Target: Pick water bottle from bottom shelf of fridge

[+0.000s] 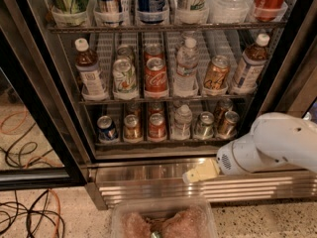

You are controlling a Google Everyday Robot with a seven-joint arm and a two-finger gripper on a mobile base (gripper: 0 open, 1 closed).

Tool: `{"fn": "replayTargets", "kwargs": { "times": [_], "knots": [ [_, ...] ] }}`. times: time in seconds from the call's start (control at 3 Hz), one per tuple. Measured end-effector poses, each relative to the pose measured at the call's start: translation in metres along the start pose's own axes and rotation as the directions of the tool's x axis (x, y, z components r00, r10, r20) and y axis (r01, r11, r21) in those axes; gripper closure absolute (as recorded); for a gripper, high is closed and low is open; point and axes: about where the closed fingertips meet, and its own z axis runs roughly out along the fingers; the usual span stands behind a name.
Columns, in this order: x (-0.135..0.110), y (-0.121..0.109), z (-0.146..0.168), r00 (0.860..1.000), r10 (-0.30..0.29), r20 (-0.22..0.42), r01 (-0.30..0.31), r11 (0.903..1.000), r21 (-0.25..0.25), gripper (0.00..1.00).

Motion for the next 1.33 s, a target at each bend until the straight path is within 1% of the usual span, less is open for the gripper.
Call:
{"fn": "replayTargets", "kwargs": {
  "times": [0.33, 0.67, 1.0, 1.33],
  "knots": [
    [0.0, 0.002, 0.028, 0.998, 0.005, 0.059, -0.009, 0.9981, 0.061, 0.0],
    [-0.027, -0.012, 0.048, 0.984, -0.031, 0.173, 0.001, 0.9851, 0.172, 0.0],
    [-0.05, -0.023, 0.048, 0.971, -0.053, 0.233, 0.0, 0.9746, 0.224, 0.0],
    [-0.053, -0.024, 0.048, 0.969, -0.023, 0.245, -0.034, 0.9736, 0.226, 0.0]
  ]
}}
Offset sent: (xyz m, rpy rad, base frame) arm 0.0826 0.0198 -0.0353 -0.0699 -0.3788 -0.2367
